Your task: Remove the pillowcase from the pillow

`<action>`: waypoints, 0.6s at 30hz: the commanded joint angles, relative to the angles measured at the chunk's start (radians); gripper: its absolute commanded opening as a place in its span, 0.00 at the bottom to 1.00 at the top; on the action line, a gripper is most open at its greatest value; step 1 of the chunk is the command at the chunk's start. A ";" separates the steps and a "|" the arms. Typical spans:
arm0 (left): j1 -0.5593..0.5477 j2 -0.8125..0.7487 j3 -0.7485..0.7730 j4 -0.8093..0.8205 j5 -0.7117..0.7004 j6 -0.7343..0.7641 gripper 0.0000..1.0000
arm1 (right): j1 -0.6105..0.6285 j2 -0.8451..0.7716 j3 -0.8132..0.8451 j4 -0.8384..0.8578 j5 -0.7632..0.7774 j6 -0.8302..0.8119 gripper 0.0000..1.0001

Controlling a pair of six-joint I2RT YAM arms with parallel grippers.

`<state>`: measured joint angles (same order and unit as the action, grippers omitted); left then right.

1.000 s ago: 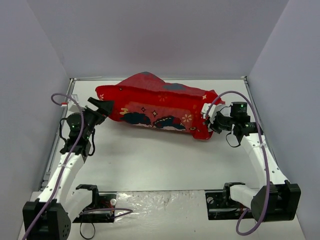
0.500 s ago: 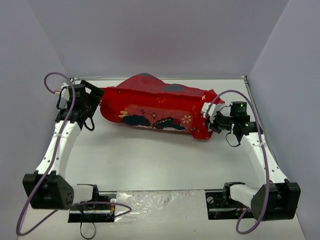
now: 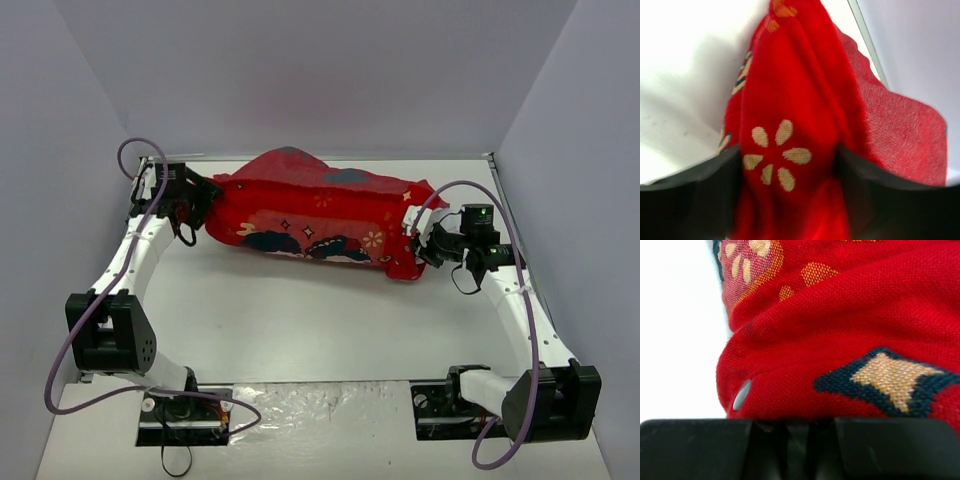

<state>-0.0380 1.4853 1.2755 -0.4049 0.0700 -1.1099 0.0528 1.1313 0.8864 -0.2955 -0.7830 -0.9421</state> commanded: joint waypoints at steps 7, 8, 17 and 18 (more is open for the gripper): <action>0.073 0.032 0.065 0.124 0.021 0.091 0.03 | -0.013 0.018 0.040 0.044 0.014 0.135 0.00; 0.082 0.018 0.071 0.123 0.002 0.107 0.02 | -0.022 0.021 0.049 0.050 0.017 0.155 0.00; 0.295 -0.160 -0.018 0.241 -0.001 0.177 0.02 | -0.113 0.051 0.131 0.116 0.105 0.319 0.00; 0.317 -0.177 -0.018 0.235 -0.018 0.186 0.02 | -0.135 0.061 0.147 0.125 0.113 0.331 0.00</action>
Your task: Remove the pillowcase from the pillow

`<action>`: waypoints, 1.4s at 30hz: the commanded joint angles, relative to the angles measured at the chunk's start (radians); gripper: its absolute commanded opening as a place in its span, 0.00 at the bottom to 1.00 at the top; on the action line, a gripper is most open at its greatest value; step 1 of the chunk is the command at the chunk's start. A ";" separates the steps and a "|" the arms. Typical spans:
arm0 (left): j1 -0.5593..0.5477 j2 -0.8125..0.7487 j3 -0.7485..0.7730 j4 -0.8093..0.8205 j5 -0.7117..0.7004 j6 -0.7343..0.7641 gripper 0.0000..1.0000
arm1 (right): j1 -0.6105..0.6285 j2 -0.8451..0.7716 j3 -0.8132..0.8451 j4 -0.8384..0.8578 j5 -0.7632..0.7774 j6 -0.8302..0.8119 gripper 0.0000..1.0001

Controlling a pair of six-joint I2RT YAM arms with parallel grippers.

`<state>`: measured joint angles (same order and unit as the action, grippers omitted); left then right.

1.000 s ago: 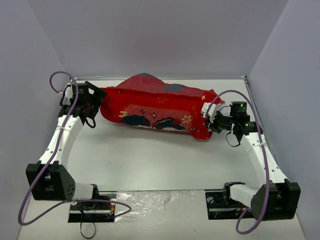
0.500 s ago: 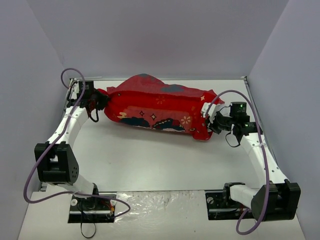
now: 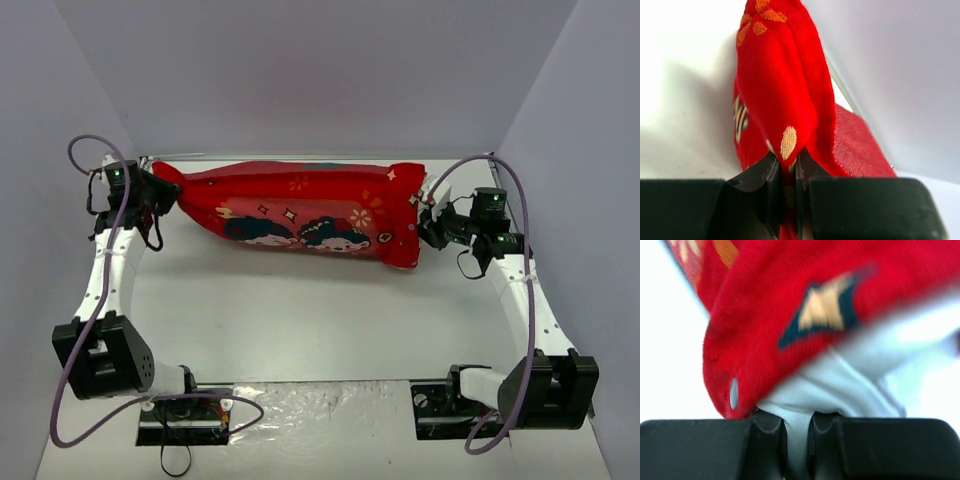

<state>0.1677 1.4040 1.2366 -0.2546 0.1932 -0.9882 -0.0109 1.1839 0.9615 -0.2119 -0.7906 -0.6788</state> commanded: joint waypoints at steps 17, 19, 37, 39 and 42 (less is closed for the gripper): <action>0.300 -0.238 -0.064 0.028 -0.218 0.085 0.02 | -0.423 0.129 0.200 0.167 0.062 0.177 0.00; 0.303 -0.237 -0.071 0.025 -0.224 0.088 0.02 | -0.429 0.128 0.191 0.167 0.062 0.176 0.00; 0.348 -0.208 0.041 -0.040 -0.290 0.134 0.02 | -0.616 0.151 0.246 0.198 0.042 0.324 0.00; 0.345 -0.204 0.078 -0.069 -0.323 0.149 0.02 | -0.638 0.143 0.269 0.201 0.022 0.364 0.00; 0.336 -0.200 0.139 -0.110 -0.380 0.171 0.02 | -0.676 0.145 0.327 0.275 0.001 0.467 0.00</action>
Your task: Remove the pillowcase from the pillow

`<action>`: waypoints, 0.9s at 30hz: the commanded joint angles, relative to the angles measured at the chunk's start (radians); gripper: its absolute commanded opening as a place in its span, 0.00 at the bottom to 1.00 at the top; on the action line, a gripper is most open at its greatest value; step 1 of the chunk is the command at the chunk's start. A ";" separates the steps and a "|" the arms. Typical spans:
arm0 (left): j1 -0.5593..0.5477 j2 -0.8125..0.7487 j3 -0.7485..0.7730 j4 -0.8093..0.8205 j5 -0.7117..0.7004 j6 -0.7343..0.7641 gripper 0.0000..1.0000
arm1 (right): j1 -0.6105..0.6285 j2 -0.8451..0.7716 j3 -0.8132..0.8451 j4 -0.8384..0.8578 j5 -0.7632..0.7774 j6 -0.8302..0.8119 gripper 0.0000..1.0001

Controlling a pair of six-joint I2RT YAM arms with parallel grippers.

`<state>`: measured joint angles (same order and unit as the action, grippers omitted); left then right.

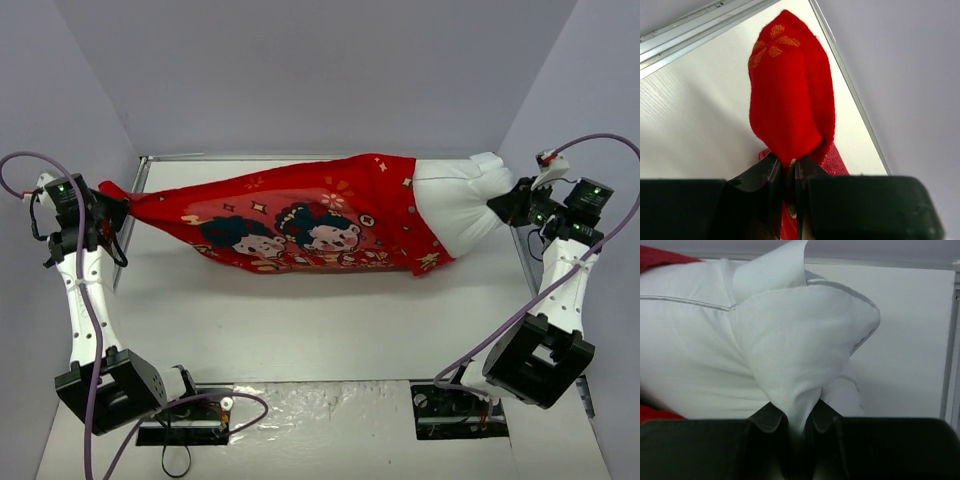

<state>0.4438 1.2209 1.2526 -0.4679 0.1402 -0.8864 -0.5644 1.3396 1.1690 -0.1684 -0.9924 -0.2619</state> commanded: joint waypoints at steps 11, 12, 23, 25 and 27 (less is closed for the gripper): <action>-0.166 0.124 0.312 0.094 -0.367 0.050 0.02 | 0.072 -0.065 0.089 0.309 0.213 0.375 0.00; -0.209 0.147 0.318 0.084 -0.366 0.029 0.02 | 0.096 -0.065 0.071 0.328 0.313 0.383 0.00; -0.284 0.483 0.529 0.025 -0.229 0.095 0.32 | 0.178 0.108 0.101 0.262 0.615 0.240 0.47; -0.316 0.515 0.623 0.012 -0.145 0.150 0.61 | 0.153 0.119 0.152 0.173 0.446 0.152 0.71; -0.336 0.511 0.633 0.105 -0.053 0.245 0.92 | 0.111 0.064 0.153 0.138 0.266 0.064 0.80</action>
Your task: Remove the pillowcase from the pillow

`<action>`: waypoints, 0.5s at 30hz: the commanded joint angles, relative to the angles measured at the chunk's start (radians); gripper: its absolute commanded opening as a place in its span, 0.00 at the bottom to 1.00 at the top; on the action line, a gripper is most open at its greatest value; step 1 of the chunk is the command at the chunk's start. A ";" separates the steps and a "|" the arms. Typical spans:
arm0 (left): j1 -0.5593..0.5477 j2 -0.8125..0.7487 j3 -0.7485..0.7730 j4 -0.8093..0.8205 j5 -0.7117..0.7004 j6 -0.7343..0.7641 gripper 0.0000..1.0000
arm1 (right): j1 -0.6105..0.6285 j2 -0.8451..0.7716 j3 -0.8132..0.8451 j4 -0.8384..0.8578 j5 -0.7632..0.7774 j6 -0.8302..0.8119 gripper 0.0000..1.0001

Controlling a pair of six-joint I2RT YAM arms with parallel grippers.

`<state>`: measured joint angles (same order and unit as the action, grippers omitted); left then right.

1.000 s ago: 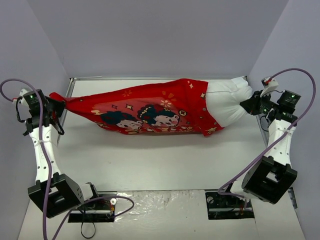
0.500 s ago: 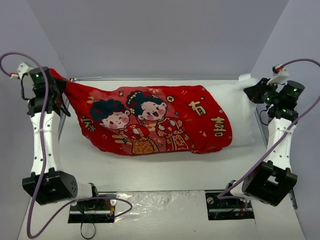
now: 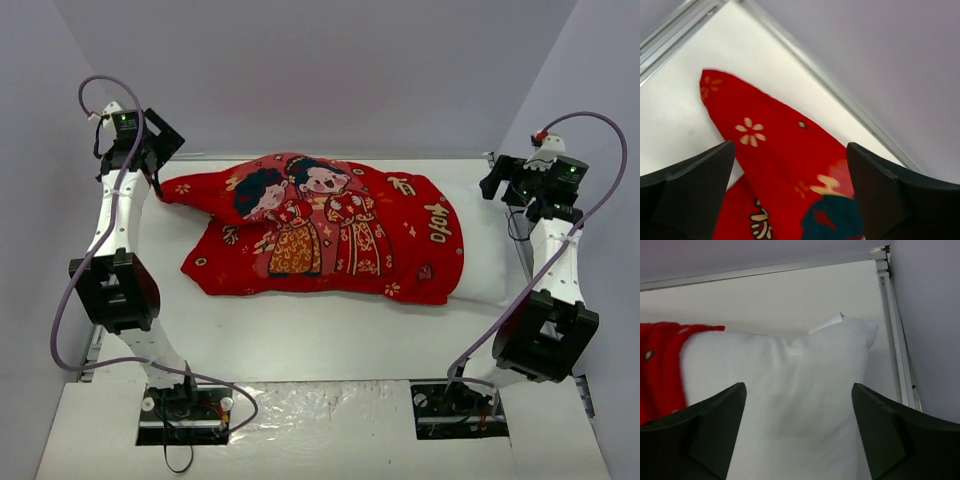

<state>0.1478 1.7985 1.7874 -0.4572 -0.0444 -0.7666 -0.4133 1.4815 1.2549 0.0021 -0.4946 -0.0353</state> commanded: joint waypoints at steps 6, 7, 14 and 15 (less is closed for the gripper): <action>-0.099 -0.195 0.034 0.155 0.241 0.250 0.94 | -0.062 -0.079 0.233 -0.353 -0.364 -0.458 0.95; -0.106 -0.252 0.000 0.160 0.254 0.245 0.94 | -0.065 -0.073 0.247 -0.423 -0.412 -0.532 0.95; -0.397 -0.611 -0.523 0.273 0.187 0.347 0.94 | 0.056 -0.128 0.168 -1.188 -0.363 -1.426 0.95; -0.472 -0.658 -0.648 0.323 0.169 0.371 0.94 | 0.065 -0.160 0.122 -1.188 -0.292 -1.483 0.95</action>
<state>-0.1986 1.2495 1.3140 -0.2302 0.1619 -0.5098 -0.3969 1.3994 1.4563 -0.8532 -0.8570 -1.0843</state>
